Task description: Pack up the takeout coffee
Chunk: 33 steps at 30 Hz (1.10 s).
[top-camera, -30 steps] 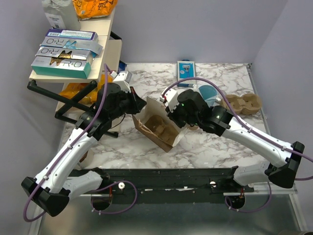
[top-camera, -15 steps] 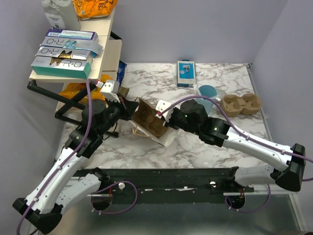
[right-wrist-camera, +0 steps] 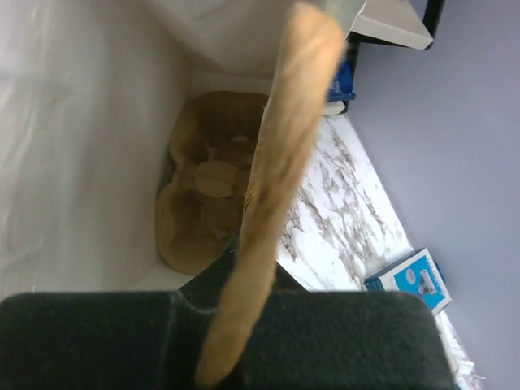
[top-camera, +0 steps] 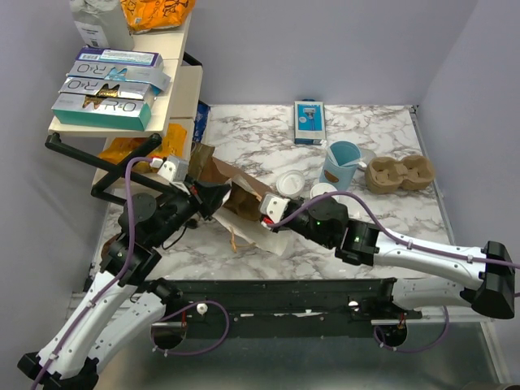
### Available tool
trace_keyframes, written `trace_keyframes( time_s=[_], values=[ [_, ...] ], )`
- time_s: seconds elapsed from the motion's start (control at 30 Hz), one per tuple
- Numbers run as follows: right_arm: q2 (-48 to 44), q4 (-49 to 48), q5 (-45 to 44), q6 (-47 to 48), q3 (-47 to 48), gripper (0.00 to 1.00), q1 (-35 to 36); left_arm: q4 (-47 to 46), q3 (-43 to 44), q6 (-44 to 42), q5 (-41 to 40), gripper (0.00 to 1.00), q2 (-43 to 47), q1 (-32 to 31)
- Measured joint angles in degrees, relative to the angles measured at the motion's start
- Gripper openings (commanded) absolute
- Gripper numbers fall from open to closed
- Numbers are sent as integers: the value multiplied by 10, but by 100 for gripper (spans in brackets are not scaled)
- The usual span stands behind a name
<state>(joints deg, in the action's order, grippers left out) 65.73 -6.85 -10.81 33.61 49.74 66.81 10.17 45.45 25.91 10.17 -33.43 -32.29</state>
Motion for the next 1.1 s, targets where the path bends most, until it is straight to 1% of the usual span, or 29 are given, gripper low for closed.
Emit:
trace_keyframes(
  time_s=[0.2,0.23,0.3,0.4,0.43,0.5,0.53,0.6,0.63,0.7,0.73,0.77,0.9,1.1],
  values=[
    [2,-13,-17,10,-1,1,0,-5,-13,-2,4,0,15,0],
    [2,-11,-17,9,0,1,0,-4,-13,-2,4,0,18,0],
    [3,1,-16,3,8,6,1,1,-13,-1,4,0,23,0],
    [7,30,-16,-15,30,22,1,12,-12,3,1,0,24,0],
    [10,36,-16,-21,38,31,2,19,-12,4,-4,0,24,0],
    [14,40,-17,-41,52,43,4,49,-12,16,-17,0,23,0],
    [17,43,-19,-50,61,53,5,61,-12,20,-23,0,23,0],
    [23,53,-28,-73,76,65,6,84,-12,35,-40,0,23,0],
    [27,59,-34,-83,83,73,6,95,-12,44,-48,0,23,0],
    [36,84,-52,-114,98,80,6,108,-14,57,-57,0,23,0],
    [41,102,-65,-131,107,87,6,115,-15,65,-62,0,23,0],
    [43,115,-77,-149,113,99,7,120,-16,71,-66,0,23,0],
    [39,186,-137,-236,137,100,7,141,-24,93,-81,0,33,0],
    [20,307,-262,-417,186,100,6,159,-37,118,-101,0,69,0]
  ],
)
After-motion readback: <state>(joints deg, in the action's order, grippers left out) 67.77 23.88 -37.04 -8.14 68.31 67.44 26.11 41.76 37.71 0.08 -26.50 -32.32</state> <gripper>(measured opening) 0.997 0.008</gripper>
